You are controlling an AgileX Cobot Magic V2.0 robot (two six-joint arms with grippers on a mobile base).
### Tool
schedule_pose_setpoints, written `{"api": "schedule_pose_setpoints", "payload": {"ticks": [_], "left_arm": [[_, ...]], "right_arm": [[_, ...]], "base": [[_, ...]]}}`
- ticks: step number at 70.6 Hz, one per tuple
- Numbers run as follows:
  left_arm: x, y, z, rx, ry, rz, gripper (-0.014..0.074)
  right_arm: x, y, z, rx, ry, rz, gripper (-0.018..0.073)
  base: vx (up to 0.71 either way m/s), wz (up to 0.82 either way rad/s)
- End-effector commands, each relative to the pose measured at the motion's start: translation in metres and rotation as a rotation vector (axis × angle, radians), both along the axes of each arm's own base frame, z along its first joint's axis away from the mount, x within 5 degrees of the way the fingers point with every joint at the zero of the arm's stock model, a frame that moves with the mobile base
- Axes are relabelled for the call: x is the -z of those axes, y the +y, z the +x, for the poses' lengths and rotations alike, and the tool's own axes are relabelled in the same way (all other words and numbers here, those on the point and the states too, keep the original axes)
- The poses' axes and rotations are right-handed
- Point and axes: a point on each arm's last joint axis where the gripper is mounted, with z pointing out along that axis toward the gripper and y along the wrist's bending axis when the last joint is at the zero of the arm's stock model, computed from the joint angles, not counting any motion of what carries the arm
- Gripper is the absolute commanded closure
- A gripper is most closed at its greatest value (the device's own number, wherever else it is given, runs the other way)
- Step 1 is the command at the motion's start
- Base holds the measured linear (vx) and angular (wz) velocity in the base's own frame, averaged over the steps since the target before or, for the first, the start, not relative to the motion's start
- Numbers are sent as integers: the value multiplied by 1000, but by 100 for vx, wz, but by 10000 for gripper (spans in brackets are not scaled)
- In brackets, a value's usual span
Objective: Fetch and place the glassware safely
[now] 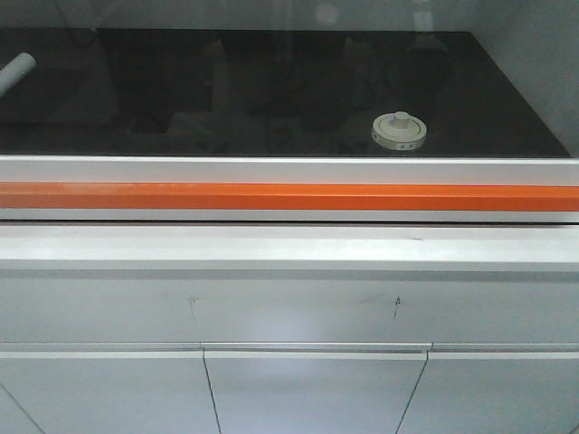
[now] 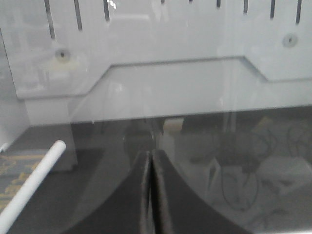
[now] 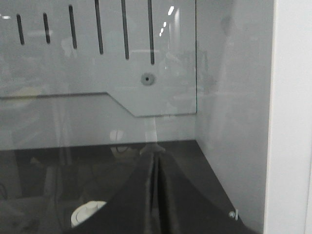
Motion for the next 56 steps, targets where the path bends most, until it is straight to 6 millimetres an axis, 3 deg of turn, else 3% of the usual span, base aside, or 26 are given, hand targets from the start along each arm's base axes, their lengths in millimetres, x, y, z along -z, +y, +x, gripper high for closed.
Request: {"api": "schedule_pose_setpoints", "payload": {"ticks": [1, 22, 27, 43, 56], "left_arm": [[-17, -2, -4, 11, -95, -7, 603], [-5, -2, -3, 10, -36, -4, 603], [9, -2, -2, 12, -30, 10, 603], [65, -4, -7, 34, -155, 16, 603], [110, -4, -17, 45, -168, 8, 603]], "right_arm": [[-12, 0, 2, -7, -60, -8, 560], [5, 0, 4, 0, 24, 9, 560], [18, 1, 5, -16, -5, 4, 560], [86, 8, 4, -84, 1, -48, 560], [115, 10, 15, -118, 44, -37, 560]], "base": [[0, 0], [0, 0], [0, 0], [0, 0], [0, 0]]}}
